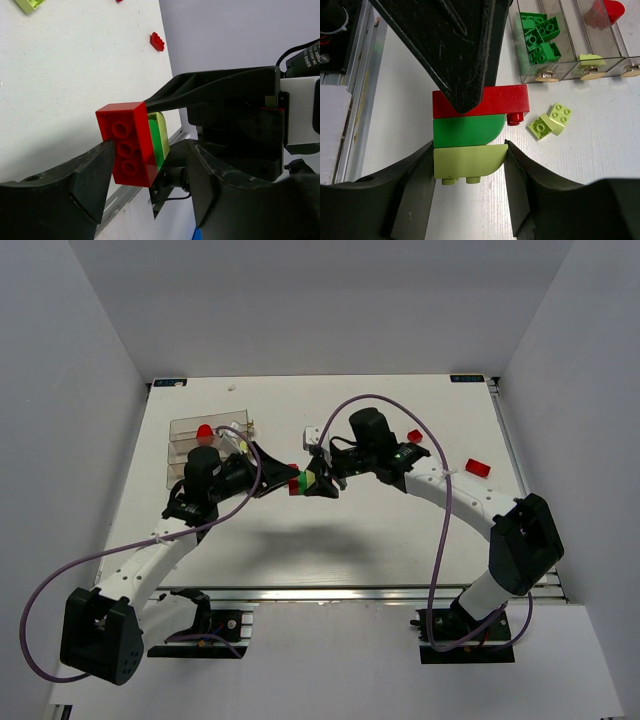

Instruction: Sort the legos into containers by color

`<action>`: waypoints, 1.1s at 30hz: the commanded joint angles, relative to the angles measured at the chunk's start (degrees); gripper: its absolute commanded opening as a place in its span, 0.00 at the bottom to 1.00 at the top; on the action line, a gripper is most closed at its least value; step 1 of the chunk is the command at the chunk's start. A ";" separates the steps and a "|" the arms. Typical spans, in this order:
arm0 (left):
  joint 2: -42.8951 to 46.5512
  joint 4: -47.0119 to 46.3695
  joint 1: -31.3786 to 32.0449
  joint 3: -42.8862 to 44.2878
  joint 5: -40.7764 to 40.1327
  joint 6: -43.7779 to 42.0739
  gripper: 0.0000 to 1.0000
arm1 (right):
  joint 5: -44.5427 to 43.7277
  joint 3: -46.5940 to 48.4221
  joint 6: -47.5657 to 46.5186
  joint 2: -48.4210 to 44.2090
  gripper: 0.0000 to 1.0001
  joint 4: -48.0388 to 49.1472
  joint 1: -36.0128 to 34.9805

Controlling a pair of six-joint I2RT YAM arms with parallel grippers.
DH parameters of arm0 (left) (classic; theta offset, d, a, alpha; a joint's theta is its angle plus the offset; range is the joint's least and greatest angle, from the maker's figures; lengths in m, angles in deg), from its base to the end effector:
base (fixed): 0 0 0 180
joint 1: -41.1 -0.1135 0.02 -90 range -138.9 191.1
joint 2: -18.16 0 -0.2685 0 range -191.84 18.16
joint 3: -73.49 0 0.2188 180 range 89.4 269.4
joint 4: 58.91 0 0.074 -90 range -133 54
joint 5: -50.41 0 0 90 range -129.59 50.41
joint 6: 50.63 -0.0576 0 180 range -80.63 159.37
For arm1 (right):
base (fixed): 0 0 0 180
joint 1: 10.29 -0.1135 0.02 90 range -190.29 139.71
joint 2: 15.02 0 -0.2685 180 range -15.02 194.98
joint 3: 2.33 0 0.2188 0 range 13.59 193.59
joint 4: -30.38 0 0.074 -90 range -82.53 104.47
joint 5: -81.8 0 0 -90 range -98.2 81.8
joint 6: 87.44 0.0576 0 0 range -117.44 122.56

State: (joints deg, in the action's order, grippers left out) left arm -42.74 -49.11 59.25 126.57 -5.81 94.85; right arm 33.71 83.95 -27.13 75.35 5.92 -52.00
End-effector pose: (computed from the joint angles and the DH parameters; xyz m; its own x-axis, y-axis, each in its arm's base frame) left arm 0.2013 -0.0997 0.2814 -0.7912 -0.4613 -0.4014 0.1951 0.4317 -0.8807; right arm 0.2302 0.2567 0.3105 0.1523 -0.3581 -0.9212 -0.9874 -0.0140 -0.1578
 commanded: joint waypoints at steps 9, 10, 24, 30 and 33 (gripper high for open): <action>2.36 5.23 0.30 2.21 -5.30 -3.98 0.73 | 0.45 0.74 -0.01 -3.36 0.00 3.81 -0.30; 2.63 5.32 0.30 2.21 -5.48 -4.07 0.73 | 0.45 0.74 -0.01 -3.36 0.00 3.81 -0.30; 2.11 -4.43 0.31 -2.71 -0.39 1.29 0.74 | 1.68 1.52 1.91 -3.53 0.00 4.43 -0.30; 1.40 -9.18 0.30 -5.26 2.61 4.45 0.72 | 2.30 2.14 3.15 -3.44 0.00 5.22 -0.30; 1.31 -11.55 0.30 -5.97 2.96 5.68 0.68 | 2.39 2.32 3.41 -3.44 0.00 5.31 -0.21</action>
State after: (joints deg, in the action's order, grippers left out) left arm -41.65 -56.41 59.34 121.28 -5.05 98.81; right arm 34.45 83.98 -24.79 73.82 8.49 -52.05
